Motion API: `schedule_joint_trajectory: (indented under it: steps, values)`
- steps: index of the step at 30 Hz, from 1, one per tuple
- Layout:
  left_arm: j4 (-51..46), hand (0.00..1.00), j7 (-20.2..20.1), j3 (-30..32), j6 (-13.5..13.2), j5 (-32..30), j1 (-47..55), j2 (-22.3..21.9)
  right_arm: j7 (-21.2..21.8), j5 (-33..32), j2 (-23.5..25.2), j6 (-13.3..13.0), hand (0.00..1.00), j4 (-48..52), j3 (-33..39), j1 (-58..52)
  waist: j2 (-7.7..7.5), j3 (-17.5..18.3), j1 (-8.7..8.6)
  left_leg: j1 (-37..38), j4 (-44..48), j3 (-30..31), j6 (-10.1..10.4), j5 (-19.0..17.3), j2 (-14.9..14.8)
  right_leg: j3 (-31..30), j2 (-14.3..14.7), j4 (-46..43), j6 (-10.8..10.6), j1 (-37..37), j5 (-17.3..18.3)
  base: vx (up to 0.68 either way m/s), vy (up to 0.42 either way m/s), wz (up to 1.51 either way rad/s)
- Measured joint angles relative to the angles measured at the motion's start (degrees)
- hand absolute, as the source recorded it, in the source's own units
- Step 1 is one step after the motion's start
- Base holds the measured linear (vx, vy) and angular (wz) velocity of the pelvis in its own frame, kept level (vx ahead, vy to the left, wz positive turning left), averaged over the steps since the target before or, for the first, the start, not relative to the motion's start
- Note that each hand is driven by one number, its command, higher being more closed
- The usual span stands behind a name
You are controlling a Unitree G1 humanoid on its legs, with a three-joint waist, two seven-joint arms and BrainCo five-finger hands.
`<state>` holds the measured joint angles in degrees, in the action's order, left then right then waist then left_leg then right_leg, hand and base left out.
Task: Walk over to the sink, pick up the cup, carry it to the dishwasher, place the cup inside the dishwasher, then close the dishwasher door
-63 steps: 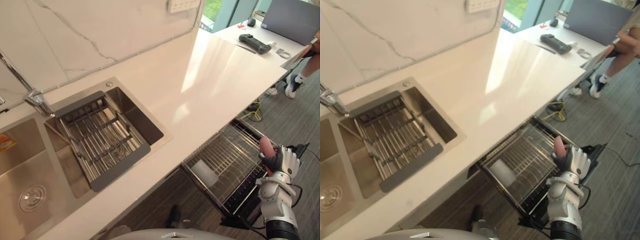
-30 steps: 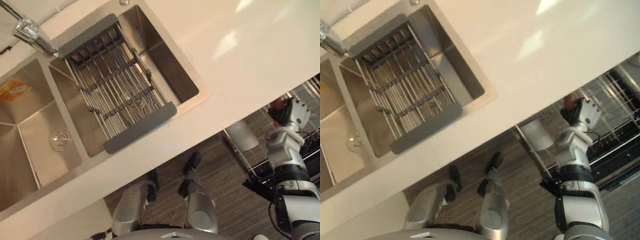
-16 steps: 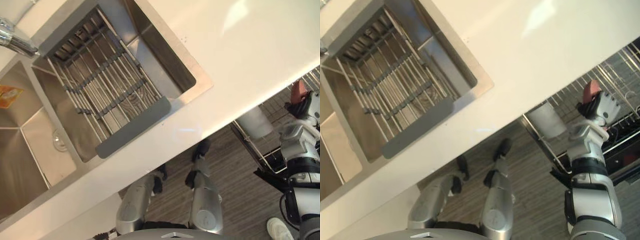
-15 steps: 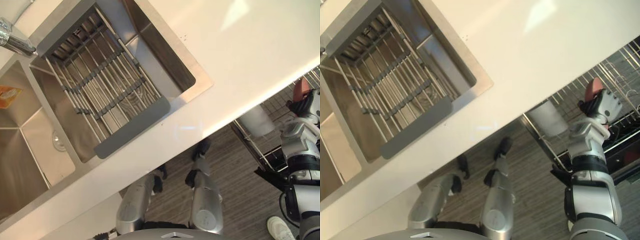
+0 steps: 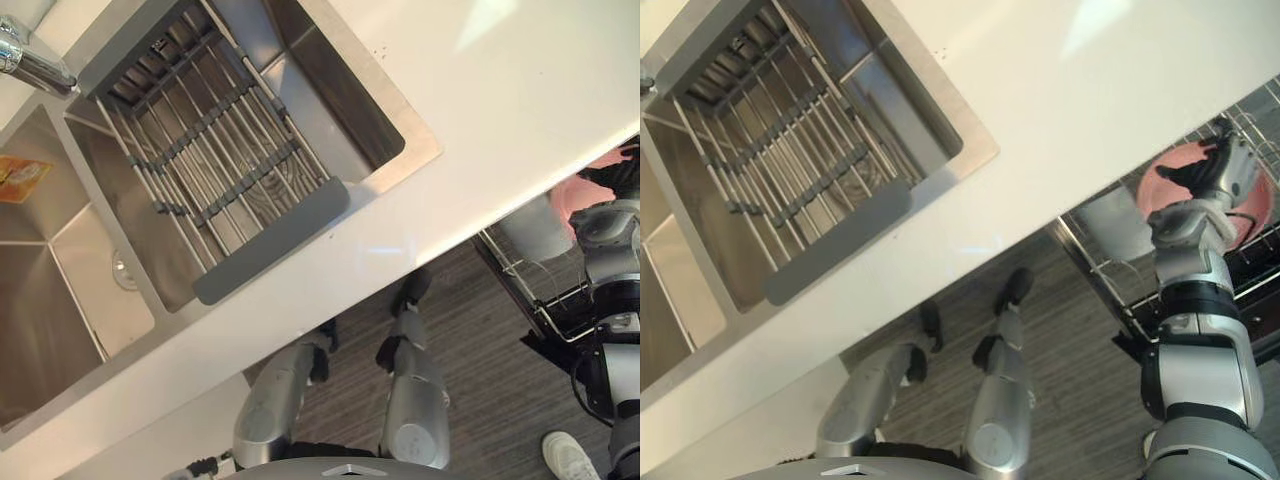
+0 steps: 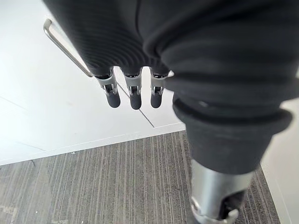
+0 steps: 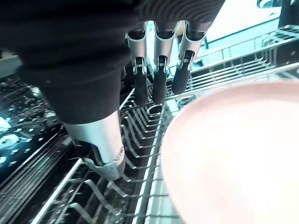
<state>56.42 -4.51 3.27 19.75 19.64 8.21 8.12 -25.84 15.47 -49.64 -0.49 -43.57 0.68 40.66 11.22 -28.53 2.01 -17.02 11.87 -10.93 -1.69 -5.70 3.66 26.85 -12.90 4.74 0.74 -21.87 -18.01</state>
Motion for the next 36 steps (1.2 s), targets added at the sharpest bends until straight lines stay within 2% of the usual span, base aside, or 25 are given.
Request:
schedule_joint_trajectory:
  steps: [3, 9, 10, 14, 17, 20, 22, 25, 27, 30, 33, 36]
  values:
    - [0.0, 0.0, 0.0, 0.0, -0.4, 0.0, 0.0, 0.0, 5.5, -1.7, 1.3, -2.1, 0.0, 4.7, 0.0, -1.4, 0.0, 0.0, -0.18, 0.1, 0.1, 0.0, 0.0, 0.0, 0.0, -0.1, 0.0, 0.0, 0.1, 0.1, -0.1, -0.02, 0.051, -0.02]
    - [0.0, 0.0, -0.6, 0.5, -1.9, -0.7, 0.0, -0.1, 17.2, -7.4, 4.7, -3.2, 0.0, 9.9, 0.2, -5.9, -0.05, 0.0, -0.51, 1.7, 0.0, 0.0, -0.1, 0.0, -0.1, -0.3, 0.2, 0.0, 0.1, 1.6, -0.1, -0.01, 0.05, -0.03]
    - [0.0, 0.0, -1.1, 0.7, -2.2, -0.8, 0.0, -0.1, 18.1, -7.4, 5.4, -3.3, 0.0, 11.6, 0.2, -7.2, -0.07, 0.0, -0.62, 2.4, 0.0, 0.0, -0.2, -0.2, -0.1, -0.4, 0.2, 0.0, 0.0, 2.2, 0.0, -0.02, 0.072, -0.06]
    - [-0.1, 0.0, -1.1, 1.2, -2.5, -0.9, 0.0, -0.2, 18.1, -7.4, 7.6, -4.1, 0.0, 16.0, 2.9, -9.7, -0.21, -0.1, -1.2, 3.5, 0.0, -0.1, -0.3, -0.4, 0.0, -0.4, 0.2, 0.0, -0.6, 3.3, 0.4, -0.01, 0.054, -0.03]
    - [0.0, 0.0, -1.1, 1.3, -2.6, -1.9, 0.3, -0.4, 17.2, -7.3, 10.5, -4.3, 0.0, 20.9, 6.5, -13.5, -1.08, 0.0, -2.01, 4.3, 0.2, -0.1, 0.6, -1.4, -0.5, -0.5, 0.2, 0.0, -0.9, 4.5, 1.0, 0.01, 0.046, -0.04]
    - [0.1, 0.0, -1.1, 2.0, -2.7, -2.5, 0.4, -0.5, 15.4, -7.4, 12.7, -4.0, 0.0, 23.2, 9.1, -18.0, -3.06, 0.8, -3.09, 5.6, 1.1, -0.1, 0.6, -1.9, -1.1, -0.4, 0.8, 0.0, -0.9, 6.0, 1.4, 0.05, 0.024, -0.06]
    - [0.5, 0.0, -0.9, 4.2, -2.8, -2.8, 0.8, -0.4, 13.9, -8.9, 16.0, -2.9, 0.0, 26.2, 13.4, -23.0, -5.11, 3.1, -3.65, 6.8, 1.0, -0.4, 0.7, -2.4, -1.7, -0.6, 1.3, 0.0, -1.2, 6.9, 1.8, 0.07, 0.014, -0.11]
    - [0.6, 0.0, -0.9, 5.9, -2.8, -3.0, 1.0, -0.5, 12.5, -11.3, 18.2, -2.0, 0.0, 29.1, 18.5, -27.7, -6.64, 5.0, -4.37, 9.1, 0.8, -1.1, 0.8, -3.2, -2.4, -1.0, 2.0, 0.0, -1.5, 8.9, 2.3, 0.09, 0.022, -0.14]
    - [0.6, 0.0, -0.9, 8.0, -2.6, -3.0, 1.4, -0.7, 11.6, -14.1, 19.0, -1.4, 0.0, 31.2, 24.1, -31.7, -7.89, 7.7, -5.08, 11.4, -0.4, -1.8, 0.9, -3.7, -2.7, -1.6, 2.5, 0.1, -1.6, 10.2, 2.7, 0.1, 0.044, -0.2]
    - [0.7, 0.0, 0.1, 10.8, -1.7, -3.6, 1.8, -0.8, 10.9, -19.6, 20.2, -1.1, 0.0, 32.8, 31.9, -35.7, -9.18, 9.9, -5.93, 14.6, -2.2, -3.4, 1.4, -4.1, -3.2, -3.0, 3.2, 0.4, -1.9, 12.0, 3.1, 0.1, 0.051, -0.28]
    - [0.8, 0.0, 0.6, 14.1, -1.4, -4.0, 2.8, -1.6, 10.4, -25.2, 21.7, -1.0, 0.0, 33.7, 38.3, -38.8, -10.15, 12.7, -7.19, 16.1, -3.1, -4.8, 1.6, -4.3, -3.6, -4.1, 3.9, 0.4, -2.0, 12.2, 3.5, 0.08, 0.025, -0.27]
    - [1.2, 0.0, 1.3, 17.0, 0.1, -3.9, 4.0, -2.4, 10.4, -32.7, 24.5, -1.1, 0.0, 33.2, 45.1, -42.8, -10.85, 14.0, -7.92, 18.6, -3.1, -6.3, 2.4, -5.4, -4.9, -5.0, 5.3, 0.5, -1.8, 14.1, 4.4, 0.05, -0.009, -0.28]
